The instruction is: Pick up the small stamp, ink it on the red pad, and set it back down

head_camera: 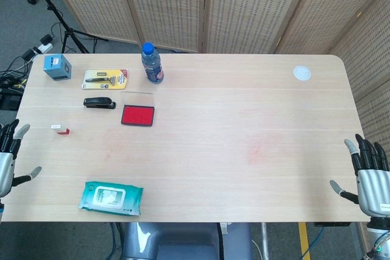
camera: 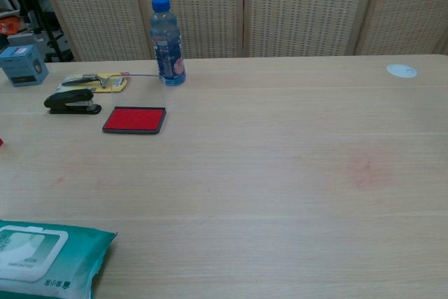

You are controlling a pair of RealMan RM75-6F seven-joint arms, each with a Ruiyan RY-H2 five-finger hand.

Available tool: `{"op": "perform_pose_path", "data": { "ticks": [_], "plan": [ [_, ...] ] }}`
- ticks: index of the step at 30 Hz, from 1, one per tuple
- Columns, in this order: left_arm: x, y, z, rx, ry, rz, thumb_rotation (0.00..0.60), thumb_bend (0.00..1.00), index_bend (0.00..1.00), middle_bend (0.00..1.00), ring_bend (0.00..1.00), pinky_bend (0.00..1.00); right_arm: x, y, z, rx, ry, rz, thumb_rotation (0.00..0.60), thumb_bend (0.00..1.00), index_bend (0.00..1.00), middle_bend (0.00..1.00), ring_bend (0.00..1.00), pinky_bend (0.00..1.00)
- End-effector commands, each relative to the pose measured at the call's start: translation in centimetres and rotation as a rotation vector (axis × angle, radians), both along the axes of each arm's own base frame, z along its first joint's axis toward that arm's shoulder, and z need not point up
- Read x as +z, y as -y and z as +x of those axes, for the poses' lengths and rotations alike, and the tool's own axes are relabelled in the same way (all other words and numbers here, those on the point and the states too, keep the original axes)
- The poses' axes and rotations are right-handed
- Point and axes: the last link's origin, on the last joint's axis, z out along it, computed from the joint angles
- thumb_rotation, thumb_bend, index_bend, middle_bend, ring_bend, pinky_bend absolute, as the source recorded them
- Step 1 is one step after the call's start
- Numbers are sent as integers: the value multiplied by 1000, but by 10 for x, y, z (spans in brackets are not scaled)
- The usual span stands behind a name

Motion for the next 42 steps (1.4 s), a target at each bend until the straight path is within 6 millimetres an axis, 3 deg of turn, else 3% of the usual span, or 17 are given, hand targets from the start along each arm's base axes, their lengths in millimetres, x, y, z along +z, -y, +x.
{"op": "perform_pose_path", "data": {
  "ticks": [1, 12, 13, 14, 15, 16, 17, 20, 23, 27, 30, 34, 39, 42],
  "plan": [
    [0, 0, -1, 2, 0, -1, 600, 0, 0, 0, 0, 0, 0, 0, 0, -1, 4, 2, 600, 0, 0, 0, 0, 0],
    [1, -7, -1, -23, 18, -4, 600, 0, 0, 0, 0, 0, 2, 0, -1, -17, 33, 9, 600, 0, 0, 0, 0, 0],
    [2, -9, -1, -22, 32, -6, 600, 0, 0, 71, 27, 15, 2, 1, -1, -17, 34, 9, 600, 0, 0, 0, 0, 0],
    [5, -16, -1, -29, 84, 8, 600, 0, 0, 166, 103, 66, 2, 1, -1, -20, 37, 11, 600, 0, 0, 0, 0, 0],
    [7, -24, -5, -38, 119, 13, 600, 0, 0, 355, 283, 193, 2, 1, -2, -24, 40, 12, 600, 0, 0, 0, 0, 0],
    [8, -28, -10, -40, 131, 24, 600, 0, 1, 573, 515, 390, 2, 2, -3, -28, 42, 13, 600, 0, 0, 0, 0, 0],
    [9, -32, -16, -35, 134, 37, 600, 0, 8, 730, 726, 591, 3, 2, -4, -32, 43, 13, 600, 0, 0, 0, 0, 0],
    [8, -42, -30, -5, 137, 45, 600, 0, 42, 924, 972, 906, 4, 4, -5, -39, 50, 10, 600, 0, 0, 0, 0, 0],
    [5, -55, -45, 53, 148, 11, 600, 13, 58, 965, 1000, 988, 4, 5, -6, -46, 53, 9, 600, 0, 0, 0, 0, 0],
    [2, -78, -58, 127, 145, -71, 600, 35, 71, 968, 1000, 989, 1, 8, -7, -57, 55, 19, 600, 0, 0, 0, 0, 0],
    [2, -106, -70, 208, 155, -146, 600, 57, 122, 970, 1000, 989, -3, 11, -10, -74, 38, 29, 600, 0, 0, 0, 0, 0],
    [-1, -134, -90, 301, 116, -185, 600, 161, 202, 970, 1000, 989, -10, 16, -11, -94, 23, 45, 600, 0, 0, 0, 0, 0],
    [-13, -155, -104, 376, 69, -218, 600, 185, 321, 970, 1000, 989, -16, 22, -16, -129, 5, 54, 600, 0, 0, 0, 0, 0],
    [-19, -162, -106, 385, 80, -229, 600, 186, 341, 970, 1000, 989, -18, 25, -19, -147, -3, 57, 600, 0, 0, 0, 0, 0]
  ]
}}
